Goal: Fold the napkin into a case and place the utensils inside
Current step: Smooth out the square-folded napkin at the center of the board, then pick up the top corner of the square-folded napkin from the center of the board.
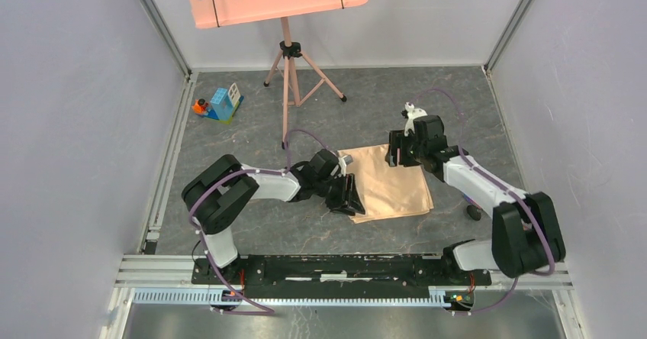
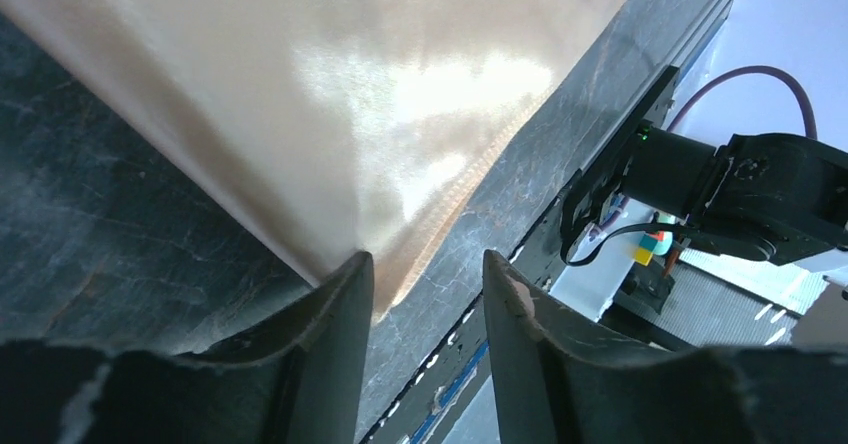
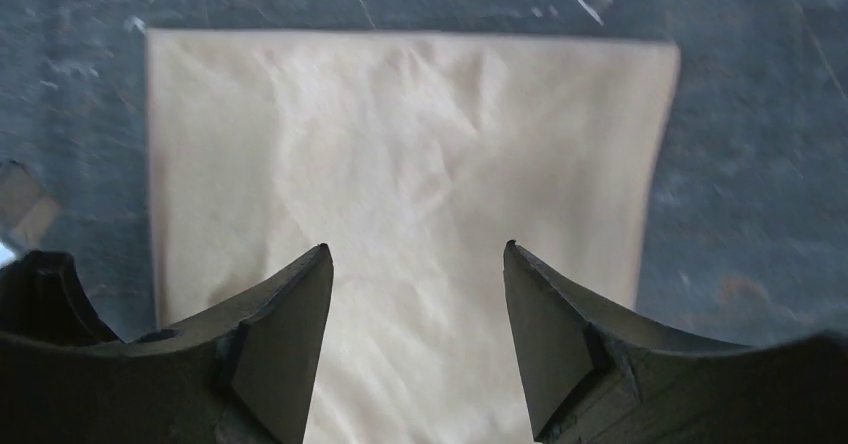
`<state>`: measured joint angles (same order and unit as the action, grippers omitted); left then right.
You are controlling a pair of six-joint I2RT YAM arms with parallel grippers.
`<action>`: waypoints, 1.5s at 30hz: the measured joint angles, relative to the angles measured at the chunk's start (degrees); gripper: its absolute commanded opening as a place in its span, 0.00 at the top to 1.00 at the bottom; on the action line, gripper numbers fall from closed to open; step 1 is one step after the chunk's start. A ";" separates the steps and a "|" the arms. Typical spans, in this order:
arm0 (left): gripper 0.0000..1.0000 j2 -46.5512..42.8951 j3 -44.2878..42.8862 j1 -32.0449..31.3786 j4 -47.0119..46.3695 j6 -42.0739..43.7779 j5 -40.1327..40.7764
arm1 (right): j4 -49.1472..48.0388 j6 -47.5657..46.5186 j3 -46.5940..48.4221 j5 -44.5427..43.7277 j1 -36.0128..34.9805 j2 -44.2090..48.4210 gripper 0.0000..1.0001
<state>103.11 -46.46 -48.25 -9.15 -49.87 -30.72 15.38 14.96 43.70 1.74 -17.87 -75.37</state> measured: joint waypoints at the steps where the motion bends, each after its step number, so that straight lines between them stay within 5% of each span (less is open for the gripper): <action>1: 0.43 -0.52 0.00 -0.04 0.24 -0.04 0.15 | -2.67 0.24 0.48 2.40 0.37 -1.75 0.34; 9: 0.34 -9.84 -7.06 -0.11 10.86 2.27 2.21 | -7.69 1.95 0.90 10.80 4.79 -10.62 0.32; 26: 0.30 -14.25 -7.13 0.22 17.31 7.17 6.64 | 22.23 5.68 -8.13 -7.76 4.92 14.38 0.57; 29: 0.30 -14.45 -5.84 0.22 17.20 7.17 6.64 | 23.58 6.75 -9.18 -8.57 5.03 14.56 0.65; 45: 0.29 -16.72 -3.74 0.22 16.31 7.15 6.64 | 22.08 8.11 -12.79 -8.15 5.03 13.84 0.67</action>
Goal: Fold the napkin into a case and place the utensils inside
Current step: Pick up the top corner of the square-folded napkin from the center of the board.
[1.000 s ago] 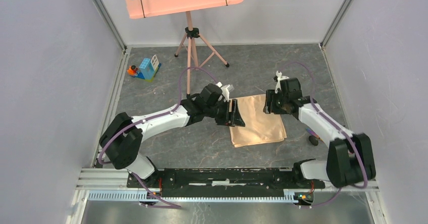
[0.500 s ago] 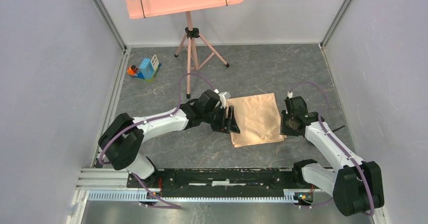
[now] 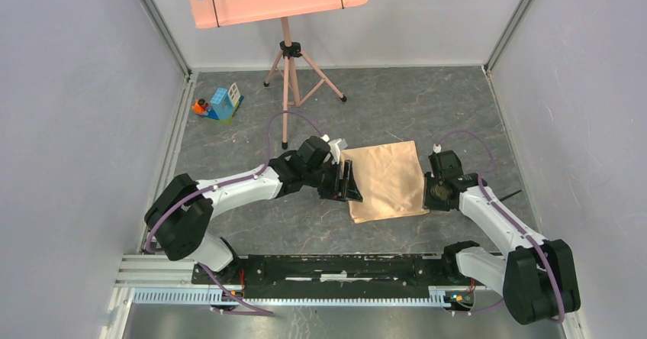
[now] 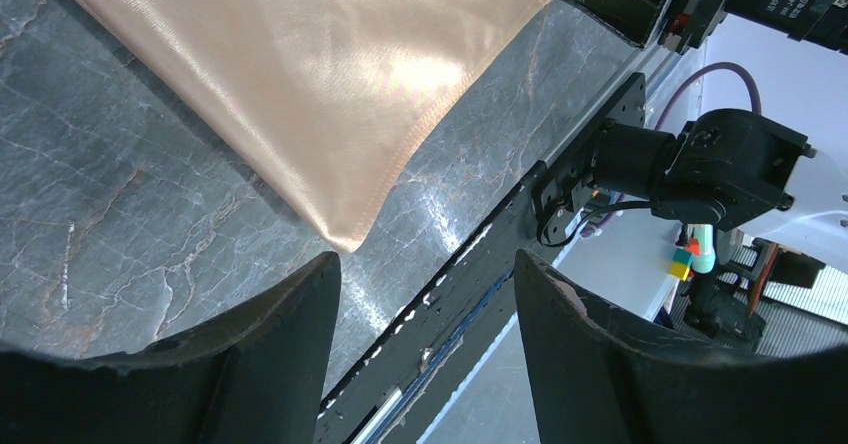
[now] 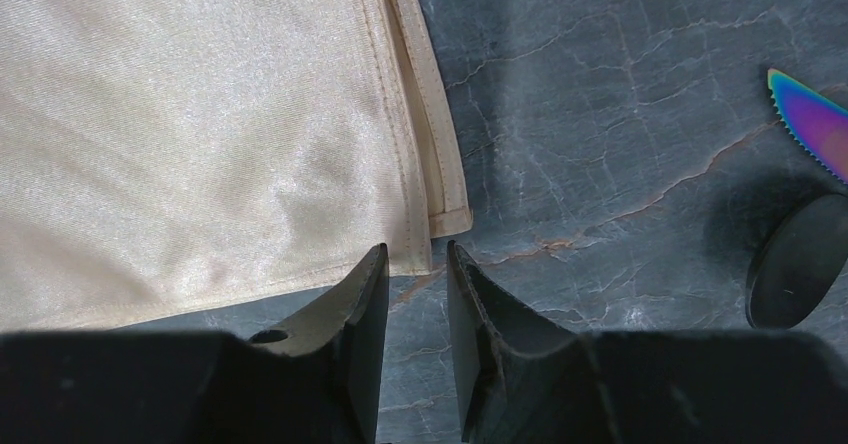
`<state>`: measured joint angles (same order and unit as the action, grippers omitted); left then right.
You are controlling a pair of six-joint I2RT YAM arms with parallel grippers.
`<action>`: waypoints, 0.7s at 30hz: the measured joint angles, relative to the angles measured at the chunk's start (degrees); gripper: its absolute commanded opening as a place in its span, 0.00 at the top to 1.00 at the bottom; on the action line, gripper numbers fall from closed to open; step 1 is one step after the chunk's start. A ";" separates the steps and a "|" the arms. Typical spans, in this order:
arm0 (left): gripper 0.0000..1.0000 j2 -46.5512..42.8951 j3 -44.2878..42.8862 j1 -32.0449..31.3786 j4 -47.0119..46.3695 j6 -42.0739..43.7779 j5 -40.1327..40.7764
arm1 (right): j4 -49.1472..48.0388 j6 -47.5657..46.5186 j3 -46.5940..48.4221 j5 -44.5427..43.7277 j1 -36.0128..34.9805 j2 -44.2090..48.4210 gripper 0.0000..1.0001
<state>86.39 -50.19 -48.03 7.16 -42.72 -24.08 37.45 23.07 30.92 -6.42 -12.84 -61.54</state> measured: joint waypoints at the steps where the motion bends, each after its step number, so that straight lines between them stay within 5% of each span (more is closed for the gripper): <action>1: 0.29 0.00 0.02 0.00 -0.02 0.02 0.00 | -0.46 0.09 -0.22 0.04 0.00 -0.17 0.67; 21: 0.29 -0.04 1.86 0.00 -0.50 0.00 0.00 | -2.21 1.33 -0.94 0.83 0.00 -0.39 0.81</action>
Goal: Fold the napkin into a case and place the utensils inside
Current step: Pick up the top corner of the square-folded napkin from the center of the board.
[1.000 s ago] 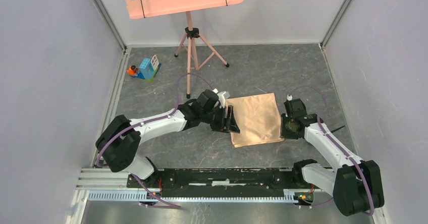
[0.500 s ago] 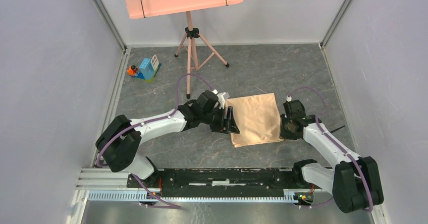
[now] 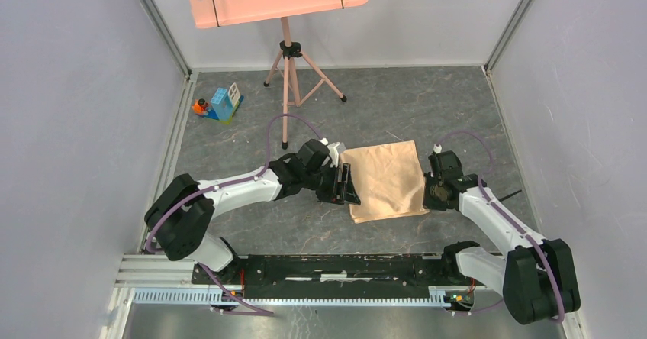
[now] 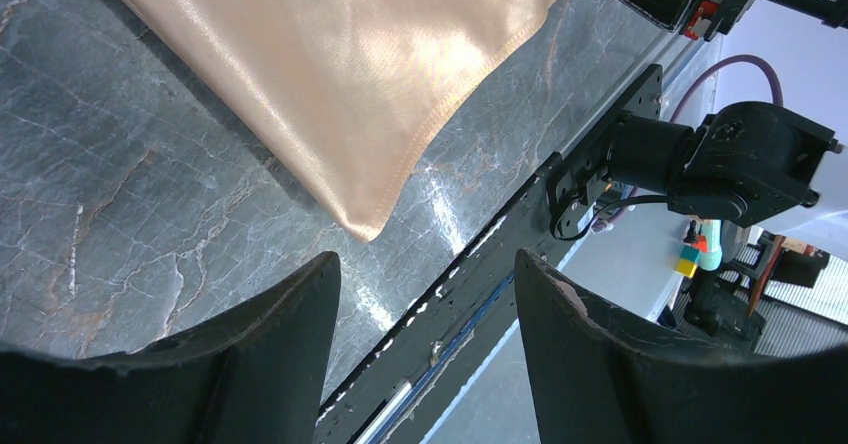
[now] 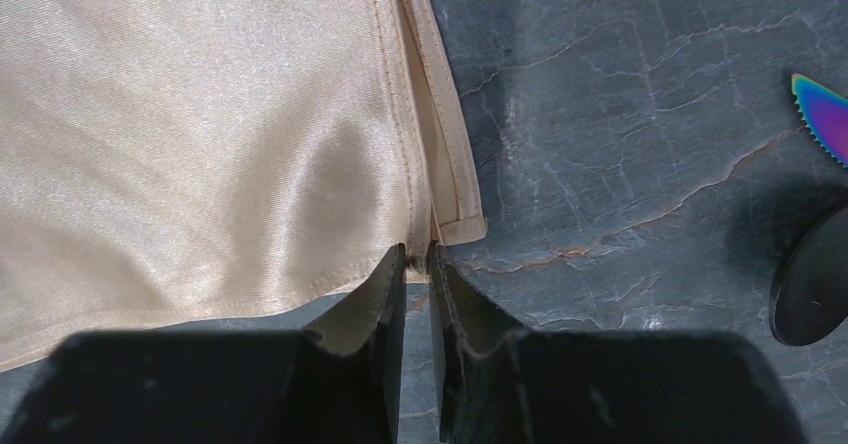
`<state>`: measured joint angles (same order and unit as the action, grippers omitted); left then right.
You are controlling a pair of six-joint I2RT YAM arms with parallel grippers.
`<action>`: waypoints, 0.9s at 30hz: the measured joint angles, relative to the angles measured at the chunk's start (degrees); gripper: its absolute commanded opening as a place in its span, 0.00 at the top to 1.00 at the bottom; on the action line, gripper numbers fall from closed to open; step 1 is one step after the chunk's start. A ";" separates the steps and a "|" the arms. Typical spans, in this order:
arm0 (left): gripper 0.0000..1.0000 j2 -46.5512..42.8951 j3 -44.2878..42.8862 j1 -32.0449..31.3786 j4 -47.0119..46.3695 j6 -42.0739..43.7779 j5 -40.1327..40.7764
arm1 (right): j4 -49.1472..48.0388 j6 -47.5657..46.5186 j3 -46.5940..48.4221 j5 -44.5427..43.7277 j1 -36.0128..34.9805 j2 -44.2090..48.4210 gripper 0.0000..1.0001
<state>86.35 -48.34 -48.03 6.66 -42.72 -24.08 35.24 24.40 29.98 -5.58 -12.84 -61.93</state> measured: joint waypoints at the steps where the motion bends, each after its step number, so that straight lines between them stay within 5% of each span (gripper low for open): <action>1: 0.29 0.00 0.00 0.00 0.00 0.00 0.00 | 0.02 0.02 -0.02 0.09 0.00 0.13 0.81; 8: 0.29 -0.07 0.83 0.00 -0.83 0.00 -0.02 | 0.81 0.22 0.20 0.52 0.00 1.40 1.00; 17: 0.29 -0.79 1.77 0.02 -1.03 -0.02 0.09 | -1.57 0.37 0.42 3.96 0.00 3.43 1.00; 27: 0.29 -3.23 3.37 0.83 -1.18 -0.04 1.46 | -21.53 0.39 -0.42 19.45 -0.02 -2.38 1.00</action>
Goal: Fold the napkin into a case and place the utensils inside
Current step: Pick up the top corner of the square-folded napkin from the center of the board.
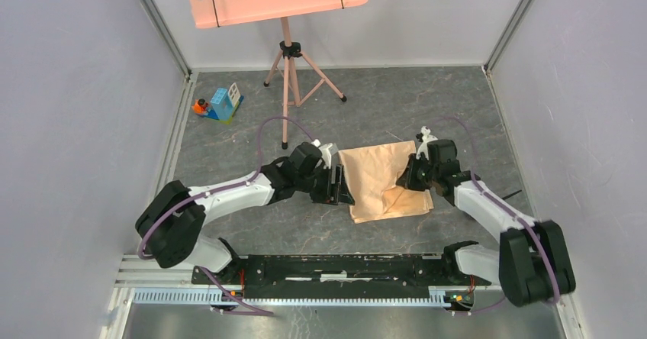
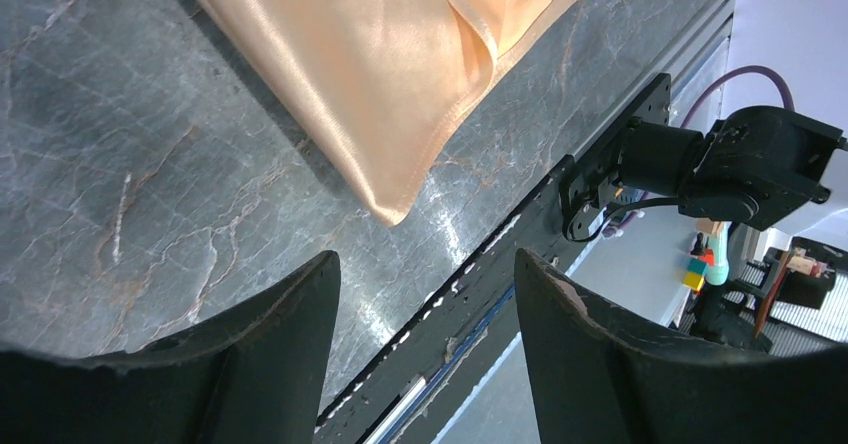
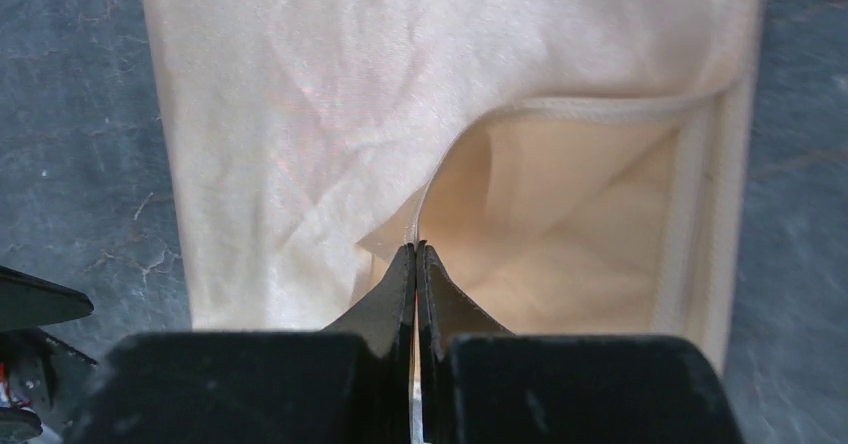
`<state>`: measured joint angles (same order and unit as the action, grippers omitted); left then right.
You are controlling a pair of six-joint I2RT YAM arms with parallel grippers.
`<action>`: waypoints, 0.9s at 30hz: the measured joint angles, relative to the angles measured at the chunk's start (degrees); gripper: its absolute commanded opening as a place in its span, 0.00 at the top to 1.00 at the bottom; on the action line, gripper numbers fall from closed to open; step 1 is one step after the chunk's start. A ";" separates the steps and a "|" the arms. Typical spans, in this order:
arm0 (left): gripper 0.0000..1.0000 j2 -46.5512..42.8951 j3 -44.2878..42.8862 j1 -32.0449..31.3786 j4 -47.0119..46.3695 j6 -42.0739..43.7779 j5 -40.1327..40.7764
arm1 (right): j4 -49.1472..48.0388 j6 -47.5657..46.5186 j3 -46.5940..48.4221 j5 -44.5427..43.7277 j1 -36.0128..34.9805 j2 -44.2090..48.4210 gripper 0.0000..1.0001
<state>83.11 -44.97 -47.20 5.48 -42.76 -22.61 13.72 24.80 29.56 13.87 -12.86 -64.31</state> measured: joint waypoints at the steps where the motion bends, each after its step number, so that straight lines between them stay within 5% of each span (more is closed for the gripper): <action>1: 0.29 -0.46 0.42 0.28 0.00 0.00 0.11 | -1.97 0.07 0.13 1.62 0.00 -2.14 1.00; 9: 0.29 -4.24 2.91 2.05 0.15 -0.04 1.27 | -6.12 0.00 2.84 5.73 0.00 -8.52 0.99; 23: 0.29 -4.63 3.65 2.10 -0.04 -0.09 1.33 | -10.29 1.16 2.86 7.15 0.00 -11.45 0.76; 27: 0.29 -4.98 4.28 2.10 -0.04 -0.22 1.31 | -10.27 1.14 2.89 7.19 0.00 -13.66 0.59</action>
<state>78.13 -40.69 -45.10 5.43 -42.98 -21.30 3.44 25.93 32.45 21.06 -12.86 -77.97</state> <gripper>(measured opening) 0.710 0.288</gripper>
